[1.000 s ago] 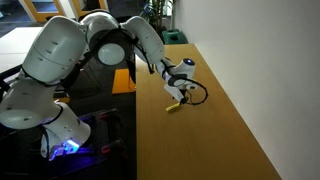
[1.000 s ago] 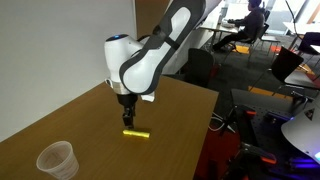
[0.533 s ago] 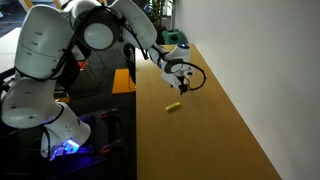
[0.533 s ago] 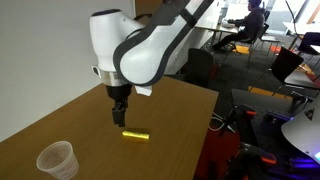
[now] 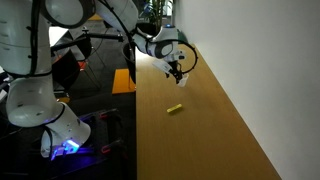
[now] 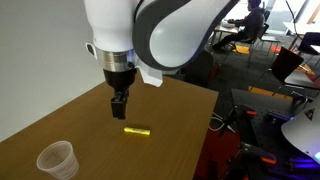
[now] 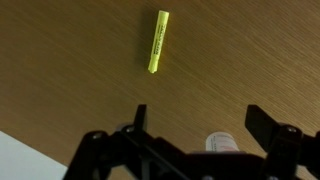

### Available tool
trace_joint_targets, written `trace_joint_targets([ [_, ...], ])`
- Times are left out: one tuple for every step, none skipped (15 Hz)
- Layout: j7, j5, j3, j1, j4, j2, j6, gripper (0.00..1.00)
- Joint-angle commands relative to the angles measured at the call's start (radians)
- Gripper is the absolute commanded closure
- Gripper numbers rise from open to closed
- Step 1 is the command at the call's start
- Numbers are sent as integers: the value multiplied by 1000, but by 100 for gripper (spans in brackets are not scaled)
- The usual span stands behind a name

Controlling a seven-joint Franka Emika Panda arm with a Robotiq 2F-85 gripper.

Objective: Take the marker out of the cup and put it on the table

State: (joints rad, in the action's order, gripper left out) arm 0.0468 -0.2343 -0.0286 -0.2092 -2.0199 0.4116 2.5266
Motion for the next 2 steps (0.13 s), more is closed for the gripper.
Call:
trace_joint_targets([
  [2, -4, -8, 8, -6, -7, -3, 0],
  [2, -4, -7, 8, -9, -8, -3, 0],
])
